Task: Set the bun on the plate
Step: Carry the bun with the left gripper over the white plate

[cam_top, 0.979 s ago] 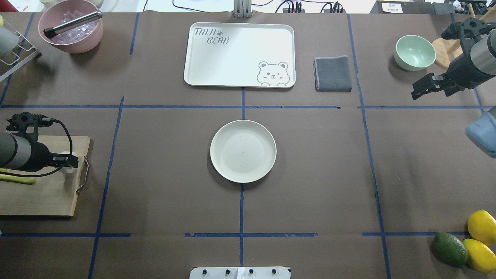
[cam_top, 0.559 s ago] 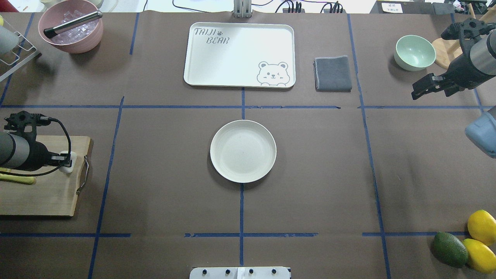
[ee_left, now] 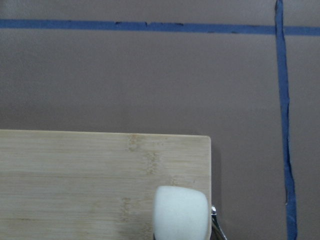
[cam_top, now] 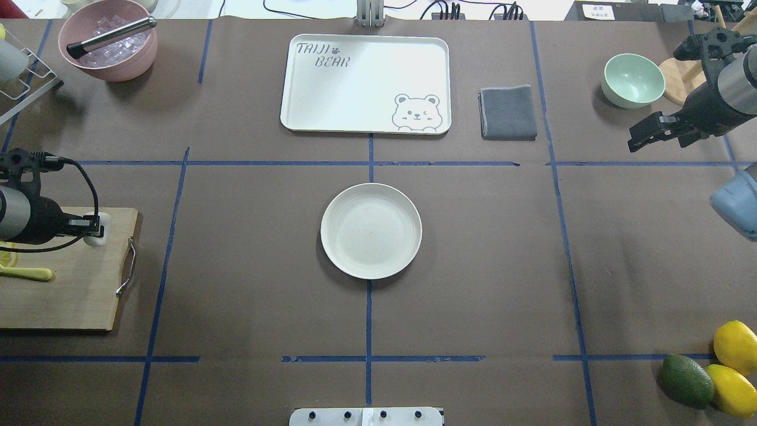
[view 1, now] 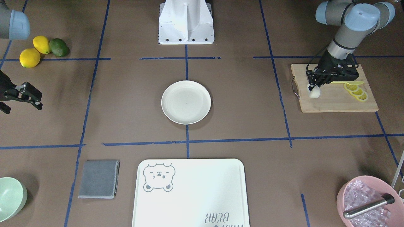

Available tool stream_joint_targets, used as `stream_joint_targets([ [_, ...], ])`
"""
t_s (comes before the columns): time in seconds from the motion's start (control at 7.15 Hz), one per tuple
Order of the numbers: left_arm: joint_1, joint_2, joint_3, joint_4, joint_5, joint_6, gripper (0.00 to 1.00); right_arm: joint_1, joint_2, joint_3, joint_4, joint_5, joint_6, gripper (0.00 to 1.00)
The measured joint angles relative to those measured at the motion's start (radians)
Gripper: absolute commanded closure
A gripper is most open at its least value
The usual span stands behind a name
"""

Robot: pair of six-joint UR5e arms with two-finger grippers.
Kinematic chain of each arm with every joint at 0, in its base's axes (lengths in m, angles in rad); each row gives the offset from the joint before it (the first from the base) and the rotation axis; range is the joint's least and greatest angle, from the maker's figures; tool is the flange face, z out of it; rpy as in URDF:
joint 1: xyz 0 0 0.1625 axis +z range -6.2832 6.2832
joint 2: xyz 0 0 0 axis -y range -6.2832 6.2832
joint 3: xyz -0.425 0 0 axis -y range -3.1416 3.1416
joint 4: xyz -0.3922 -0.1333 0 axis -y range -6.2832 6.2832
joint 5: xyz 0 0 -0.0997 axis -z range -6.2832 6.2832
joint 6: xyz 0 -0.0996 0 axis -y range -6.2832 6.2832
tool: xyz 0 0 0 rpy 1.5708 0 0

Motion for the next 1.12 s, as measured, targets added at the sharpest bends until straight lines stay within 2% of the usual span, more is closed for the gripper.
stream_joint_targets([
  [0.14,-0.002,-0.036,-0.042,0.087,0.000,-0.004,0.71,0.001,-0.001,0.001,0.000,0.000,0.001,0.00],
  [0.28,-0.003,-0.119,-0.079,0.219,0.001,-0.013,0.71,0.001,-0.003,0.001,0.000,0.000,0.001,0.00],
  [0.56,0.018,-0.365,-0.108,0.513,0.004,-0.079,0.71,0.003,-0.013,0.002,0.000,0.000,0.001,0.00],
  [0.7,0.069,-0.474,-0.101,0.608,0.009,-0.152,0.71,0.004,-0.020,0.004,0.000,0.000,0.000,0.00],
  [0.84,0.140,-0.567,-0.074,0.653,0.036,-0.238,0.71,0.007,-0.028,0.007,0.001,-0.001,-0.002,0.00],
  [1.12,0.287,-0.739,0.045,0.674,0.153,-0.382,0.69,0.014,-0.048,0.007,0.003,-0.005,-0.013,0.00],
])
